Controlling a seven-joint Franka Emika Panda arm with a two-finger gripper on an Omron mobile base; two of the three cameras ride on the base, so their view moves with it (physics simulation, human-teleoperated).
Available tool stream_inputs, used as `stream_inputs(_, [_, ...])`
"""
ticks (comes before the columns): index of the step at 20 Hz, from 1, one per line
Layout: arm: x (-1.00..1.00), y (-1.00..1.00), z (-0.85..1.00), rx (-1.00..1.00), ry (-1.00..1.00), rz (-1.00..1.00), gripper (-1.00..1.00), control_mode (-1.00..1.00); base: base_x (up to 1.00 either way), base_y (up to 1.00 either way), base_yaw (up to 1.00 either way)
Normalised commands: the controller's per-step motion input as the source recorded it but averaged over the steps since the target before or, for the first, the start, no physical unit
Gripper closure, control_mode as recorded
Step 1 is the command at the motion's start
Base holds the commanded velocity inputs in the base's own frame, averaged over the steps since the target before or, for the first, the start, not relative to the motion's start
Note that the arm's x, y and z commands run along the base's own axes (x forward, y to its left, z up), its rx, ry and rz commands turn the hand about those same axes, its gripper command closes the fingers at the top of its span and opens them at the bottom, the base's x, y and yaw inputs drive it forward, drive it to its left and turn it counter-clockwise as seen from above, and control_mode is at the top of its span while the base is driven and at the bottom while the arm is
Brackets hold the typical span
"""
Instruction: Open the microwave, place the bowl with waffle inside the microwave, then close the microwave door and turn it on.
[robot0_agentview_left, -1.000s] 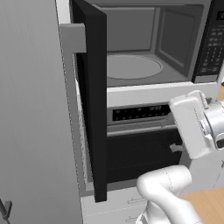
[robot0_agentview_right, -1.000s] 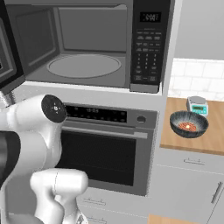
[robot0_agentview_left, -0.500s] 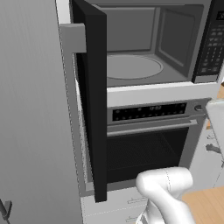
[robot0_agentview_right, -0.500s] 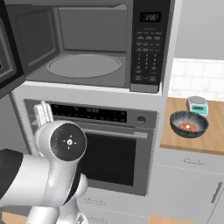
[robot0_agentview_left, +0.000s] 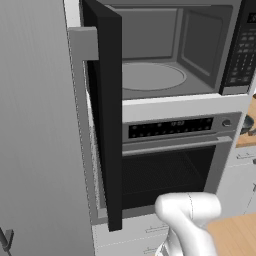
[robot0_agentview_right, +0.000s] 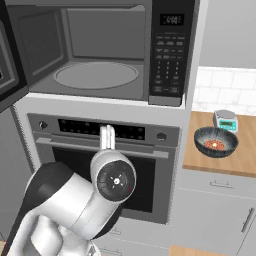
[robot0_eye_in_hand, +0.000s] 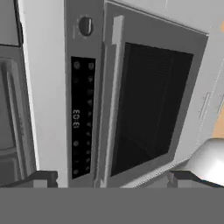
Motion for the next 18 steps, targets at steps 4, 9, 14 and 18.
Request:
stream_inputs(4, [0.43,-1.00,-0.07,0.10,0.00,-0.12,-1.00,-1.00,0.00,0.00,0.00])
stream_inputs(9, [0.34,-1.00,-0.13,0.01,0.00,-0.11,-1.00,-1.00,0.00,0.00,0.00])
stream_inputs(14, [0.22,-1.00,-0.10,0.01,0.00,-0.01,-1.00,-1.00,0.00,0.00,0.00])
stream_inputs(18, [0.32,-1.00,-0.12,0.00,0.00,0.04,-1.00,-1.00,0.00,0.00,0.00])
